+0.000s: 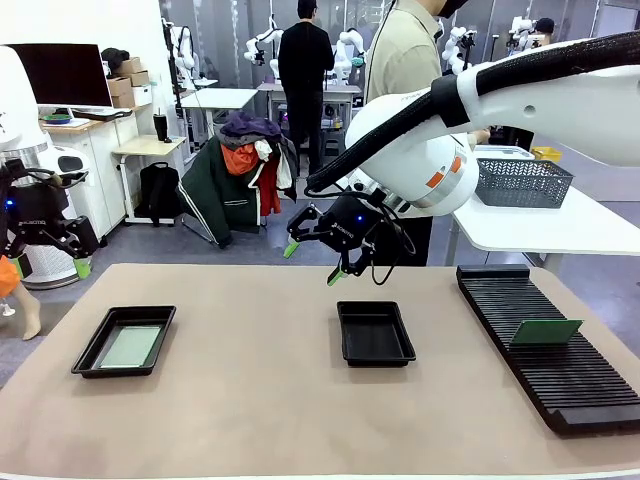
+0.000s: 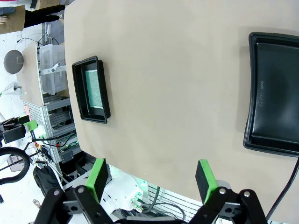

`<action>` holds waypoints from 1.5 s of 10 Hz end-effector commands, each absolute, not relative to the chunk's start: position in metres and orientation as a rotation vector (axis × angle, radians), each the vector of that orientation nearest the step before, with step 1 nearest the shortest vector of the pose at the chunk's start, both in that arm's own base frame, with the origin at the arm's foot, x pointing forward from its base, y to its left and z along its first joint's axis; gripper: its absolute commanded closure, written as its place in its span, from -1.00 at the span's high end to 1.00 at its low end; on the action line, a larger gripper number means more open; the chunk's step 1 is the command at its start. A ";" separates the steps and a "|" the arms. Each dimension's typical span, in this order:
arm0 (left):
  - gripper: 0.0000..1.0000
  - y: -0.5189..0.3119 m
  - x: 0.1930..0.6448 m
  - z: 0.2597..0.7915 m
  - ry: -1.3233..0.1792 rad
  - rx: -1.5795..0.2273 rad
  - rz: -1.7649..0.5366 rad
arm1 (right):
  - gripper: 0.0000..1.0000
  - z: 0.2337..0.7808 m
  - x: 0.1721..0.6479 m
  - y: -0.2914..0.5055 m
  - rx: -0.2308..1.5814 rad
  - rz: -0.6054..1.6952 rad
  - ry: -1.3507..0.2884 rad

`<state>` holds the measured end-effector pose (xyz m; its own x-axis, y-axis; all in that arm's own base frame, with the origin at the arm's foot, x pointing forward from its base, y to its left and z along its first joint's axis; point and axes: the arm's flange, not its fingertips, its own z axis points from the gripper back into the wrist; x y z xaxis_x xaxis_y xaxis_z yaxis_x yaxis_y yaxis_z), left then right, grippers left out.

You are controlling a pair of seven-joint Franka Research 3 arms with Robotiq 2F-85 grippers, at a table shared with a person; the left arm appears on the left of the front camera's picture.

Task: Inspect and transfer BCBs to ESD trays.
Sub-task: Pick up the Blank PCB from the PCB Rack and place it in the right ESD tray.

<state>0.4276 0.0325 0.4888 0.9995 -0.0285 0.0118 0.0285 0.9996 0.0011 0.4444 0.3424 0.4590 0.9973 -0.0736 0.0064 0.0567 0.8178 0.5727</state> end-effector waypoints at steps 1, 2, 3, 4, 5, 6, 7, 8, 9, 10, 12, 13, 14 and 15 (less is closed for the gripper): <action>1.00 0.033 0.428 0.485 -0.017 -0.001 -0.036 | 1.00 0.459 0.445 0.343 0.593 -0.080 -0.029; 1.00 0.033 0.428 0.485 -0.017 -0.001 -0.036 | 1.00 0.459 0.445 0.343 0.593 -0.080 -0.029; 1.00 0.033 0.428 0.485 -0.017 -0.001 -0.036 | 1.00 0.459 0.445 0.343 0.593 -0.080 -0.029; 1.00 0.033 0.428 0.485 -0.017 -0.001 -0.036 | 1.00 0.459 0.445 0.343 0.593 -0.080 -0.029; 1.00 0.033 0.428 0.485 -0.017 -0.001 -0.036 | 1.00 0.459 0.445 0.343 0.593 -0.080 -0.029; 1.00 0.033 0.428 0.485 -0.017 -0.001 -0.036 | 1.00 0.459 0.445 0.343 0.593 -0.080 -0.029; 1.00 0.033 0.428 0.485 -0.017 -0.001 -0.036 | 1.00 0.459 0.445 0.343 0.593 -0.080 -0.029; 1.00 0.033 0.428 0.485 -0.017 -0.001 -0.036 | 1.00 0.459 0.444 0.342 0.609 -0.069 -0.029; 1.00 0.033 0.428 0.485 -0.017 -0.001 -0.036 | 1.00 0.467 0.436 0.332 0.589 -0.033 -0.045; 1.00 0.033 0.428 0.485 -0.017 -0.001 -0.036 | 1.00 0.478 0.427 0.317 0.584 0.012 -0.060; 1.00 0.033 0.428 0.485 -0.017 -0.001 -0.036 | 1.00 0.504 0.406 0.283 0.543 0.064 -0.099; 1.00 0.033 0.428 0.485 -0.017 -0.001 -0.036 | 1.00 0.520 0.395 0.259 0.507 0.075 -0.123; 1.00 0.033 0.428 0.485 -0.017 -0.001 -0.036 | 1.00 0.541 0.379 0.232 0.470 0.103 -0.158; 1.00 0.033 0.428 0.485 -0.017 -0.001 -0.036 | 1.00 0.559 0.368 0.209 0.433 0.143 -0.194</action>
